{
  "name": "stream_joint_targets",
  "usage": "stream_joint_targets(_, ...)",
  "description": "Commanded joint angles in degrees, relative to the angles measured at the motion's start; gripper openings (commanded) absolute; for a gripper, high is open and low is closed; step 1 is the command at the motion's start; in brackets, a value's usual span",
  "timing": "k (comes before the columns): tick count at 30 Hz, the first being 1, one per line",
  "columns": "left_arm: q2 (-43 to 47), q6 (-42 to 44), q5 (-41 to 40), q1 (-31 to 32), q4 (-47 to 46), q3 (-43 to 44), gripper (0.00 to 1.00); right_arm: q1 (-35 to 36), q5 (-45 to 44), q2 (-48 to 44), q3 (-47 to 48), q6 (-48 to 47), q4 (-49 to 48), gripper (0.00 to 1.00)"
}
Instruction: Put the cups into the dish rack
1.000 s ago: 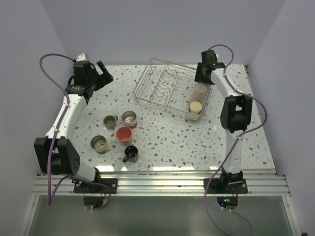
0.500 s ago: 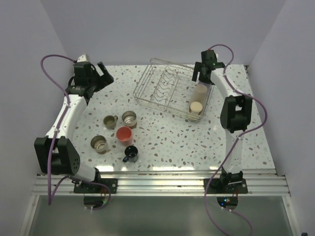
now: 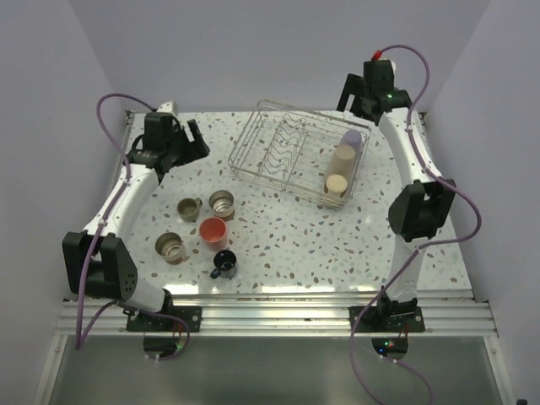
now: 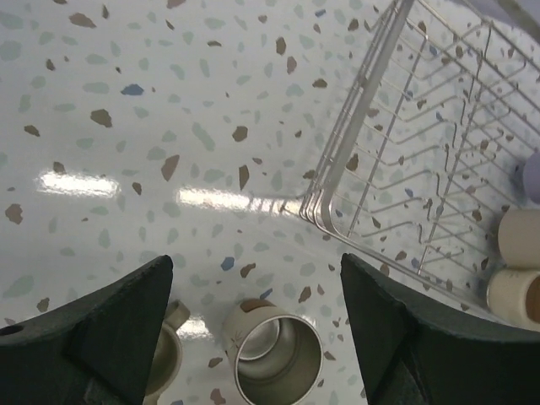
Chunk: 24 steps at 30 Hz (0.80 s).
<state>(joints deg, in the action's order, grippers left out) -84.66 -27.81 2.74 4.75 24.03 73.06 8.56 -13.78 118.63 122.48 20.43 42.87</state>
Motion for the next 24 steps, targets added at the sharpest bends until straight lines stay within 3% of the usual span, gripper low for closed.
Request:
stream_joint_targets(1, -1.6, 6.1, 0.9, 6.0, 4.3, 1.5, 0.82, 0.2, 4.5, -9.0, -0.9, 4.4, -0.9, 0.98)
stream_joint_targets(10, -0.2, 5.7, 2.0, 7.9, 6.5, -5.8, 0.6, 6.7, 8.8, -19.3, -9.2, 7.3, -2.6, 0.99)
stream_joint_targets(24, -0.9, 5.3, 4.3, 8.3, 3.1, -16.0, 0.5, 8.8, 8.2, -24.7, -18.8, 7.9, -4.4, 0.99)
